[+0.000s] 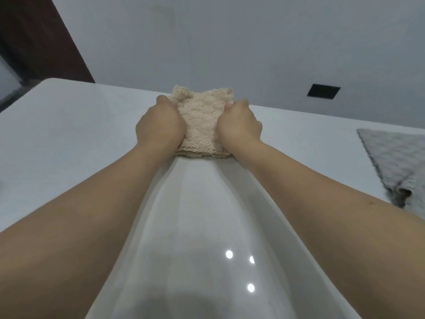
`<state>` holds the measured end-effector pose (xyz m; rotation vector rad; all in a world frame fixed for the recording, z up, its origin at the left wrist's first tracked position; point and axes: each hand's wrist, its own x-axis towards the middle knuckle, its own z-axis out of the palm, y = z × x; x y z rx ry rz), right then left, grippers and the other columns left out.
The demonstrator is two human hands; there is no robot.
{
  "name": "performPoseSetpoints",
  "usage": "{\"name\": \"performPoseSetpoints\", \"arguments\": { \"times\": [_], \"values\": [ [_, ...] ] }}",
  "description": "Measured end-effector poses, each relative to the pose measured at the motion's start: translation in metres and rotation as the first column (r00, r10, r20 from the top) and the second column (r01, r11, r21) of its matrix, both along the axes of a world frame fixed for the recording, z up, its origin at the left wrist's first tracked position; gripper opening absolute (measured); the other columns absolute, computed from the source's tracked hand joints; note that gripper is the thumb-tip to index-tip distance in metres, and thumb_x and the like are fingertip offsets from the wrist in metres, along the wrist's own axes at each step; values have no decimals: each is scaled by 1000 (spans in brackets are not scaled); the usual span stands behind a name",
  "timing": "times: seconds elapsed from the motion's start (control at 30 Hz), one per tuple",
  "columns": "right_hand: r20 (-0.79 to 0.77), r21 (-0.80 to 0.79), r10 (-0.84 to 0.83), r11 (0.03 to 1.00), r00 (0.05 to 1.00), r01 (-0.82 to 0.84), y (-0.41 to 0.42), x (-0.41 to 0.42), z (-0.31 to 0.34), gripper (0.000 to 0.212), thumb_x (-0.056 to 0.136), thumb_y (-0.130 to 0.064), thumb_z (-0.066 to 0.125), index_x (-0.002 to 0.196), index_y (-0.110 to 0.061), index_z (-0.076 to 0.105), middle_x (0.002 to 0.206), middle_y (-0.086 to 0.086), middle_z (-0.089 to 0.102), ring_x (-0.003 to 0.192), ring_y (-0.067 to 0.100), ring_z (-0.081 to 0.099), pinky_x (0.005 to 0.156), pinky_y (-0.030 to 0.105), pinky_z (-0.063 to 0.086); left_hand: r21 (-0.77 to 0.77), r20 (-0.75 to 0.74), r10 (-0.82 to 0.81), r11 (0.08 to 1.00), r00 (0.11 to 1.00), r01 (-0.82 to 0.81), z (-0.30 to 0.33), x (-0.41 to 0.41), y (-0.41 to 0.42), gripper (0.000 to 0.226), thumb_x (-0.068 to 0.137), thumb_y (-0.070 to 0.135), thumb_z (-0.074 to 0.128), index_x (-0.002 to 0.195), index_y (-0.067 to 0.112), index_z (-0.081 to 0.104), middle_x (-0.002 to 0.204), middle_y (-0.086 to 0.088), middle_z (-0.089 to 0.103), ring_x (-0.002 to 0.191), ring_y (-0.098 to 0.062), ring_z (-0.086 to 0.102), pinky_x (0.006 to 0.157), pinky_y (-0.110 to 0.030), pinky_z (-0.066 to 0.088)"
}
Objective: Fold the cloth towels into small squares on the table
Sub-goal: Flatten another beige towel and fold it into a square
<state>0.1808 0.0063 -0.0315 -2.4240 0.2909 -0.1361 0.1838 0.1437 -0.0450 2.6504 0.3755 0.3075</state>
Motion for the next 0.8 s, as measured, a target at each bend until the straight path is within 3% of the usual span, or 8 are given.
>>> {"name": "performPoseSetpoints", "arguments": {
  "times": [0.1, 0.2, 0.3, 0.4, 0.47, 0.6, 0.7, 0.8],
  "values": [
    [-31, -35, -11, 999, 999, 10, 12, 32, -2, 24, 96, -16, 36, 117, -11, 44, 115, 3, 65, 110, 26, 58, 82, 34, 22, 20, -33, 28, 999, 999, -28, 0, 22, 9, 26, 98, 16, 35, 117, 3, 47, 115, -20, 63, 104, -40, 58, 73, -37, 33],
    [-77, -26, -14, 1000, 997, 12, 20, 51, -10, 25, 94, -13, 37, 118, -11, 44, 114, 2, 64, 108, 26, 58, 84, 35, 22, 38, -62, 26, 999, 998, -23, -4, 42, 17, 23, 95, 12, 37, 113, 4, 48, 112, -19, 64, 102, -40, 59, 72, -37, 34],
    [-67, -130, -48, 991, 997, 39, 24, 57, -22, 19, 96, -15, 36, 113, -10, 43, 103, 5, 66, 101, 27, 60, 80, 36, 23, 107, -62, -10, 994, 998, 17, -11, 54, 20, 15, 95, 11, 37, 106, 8, 46, 108, -18, 66, 98, -39, 60, 69, -36, 33],
    [1, -219, -66, 973, 998, 65, 23, 60, -31, 8, 95, -16, 37, 102, -13, 40, 86, 1, 59, 97, 28, 58, 78, 36, 24, 204, -36, -39, 978, 999, 46, -20, 60, 19, 21, 95, 10, 38, 113, 4, 45, 106, -18, 65, 96, -39, 62, 65, -35, 30],
    [47, -248, -83, 964, 995, 92, 24, 59, -37, 12, 94, -16, 37, 104, -14, 43, 91, 1, 58, 101, 28, 53, 79, 37, 23, 283, 38, -62, 958, 997, 49, -27, 62, 23, 30, 94, 10, 39, 123, 3, 42, 112, -17, 59, 94, -39, 61, 63, -37, 31],
    [102, -256, -149, 951, 984, 171, 22, 61, -44, 32, 92, -19, 41, 124, -20, 41, 126, 4, 46, 117, 29, 40, 91, 39, 23, 181, 71, -86, 981, 994, 72, -32, 63, 34, 42, 95, 18, 39, 133, 33, 43, 130, -5, 48, 117, -34, 44, 95, -46, 30],
    [75, -289, -139, 945, 987, 155, 21, 63, -44, 34, 92, -19, 41, 125, -25, 41, 128, 5, 39, 118, 29, 36, 93, 39, 22, 81, 4, -77, 994, 997, 76, -33, 65, 38, 38, 99, 26, 35, 132, 40, 45, 141, 2, 46, 132, -31, 35, 111, -55, 17],
    [75, -301, -155, 938, 985, 170, 22, 63, -46, 32, 91, -19, 41, 123, -22, 43, 129, 5, 39, 118, 29, 36, 92, 39, 22, 43, -43, -84, 995, 996, 86, -33, 67, 40, 37, 101, 32, 31, 134, 39, 46, 148, 4, 41, 140, -30, 26, 116, -60, 4]
  ]
}}
